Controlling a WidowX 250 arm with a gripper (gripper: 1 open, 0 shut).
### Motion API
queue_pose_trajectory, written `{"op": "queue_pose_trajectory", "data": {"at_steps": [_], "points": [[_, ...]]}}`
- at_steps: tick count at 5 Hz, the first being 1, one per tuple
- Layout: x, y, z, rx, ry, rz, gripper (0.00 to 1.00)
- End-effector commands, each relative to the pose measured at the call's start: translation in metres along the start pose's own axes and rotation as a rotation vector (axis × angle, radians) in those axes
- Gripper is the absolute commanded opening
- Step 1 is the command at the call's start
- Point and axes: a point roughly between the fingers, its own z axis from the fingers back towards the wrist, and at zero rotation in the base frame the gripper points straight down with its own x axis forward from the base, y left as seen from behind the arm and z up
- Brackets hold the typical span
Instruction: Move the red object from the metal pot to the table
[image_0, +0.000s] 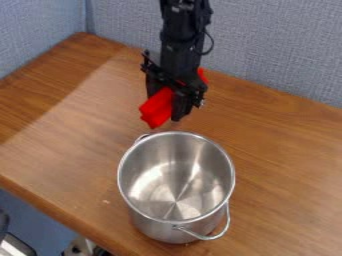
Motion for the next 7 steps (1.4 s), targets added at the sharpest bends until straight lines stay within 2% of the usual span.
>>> {"op": "queue_pose_trajectory", "data": {"at_steps": [1,7], "points": [[0.0059,0.0122,0.0209,0.021,-0.065,0.038,0.00],[0.0049,0.0149,0.0190,-0.011,-0.073,0.046,0.00]]}}
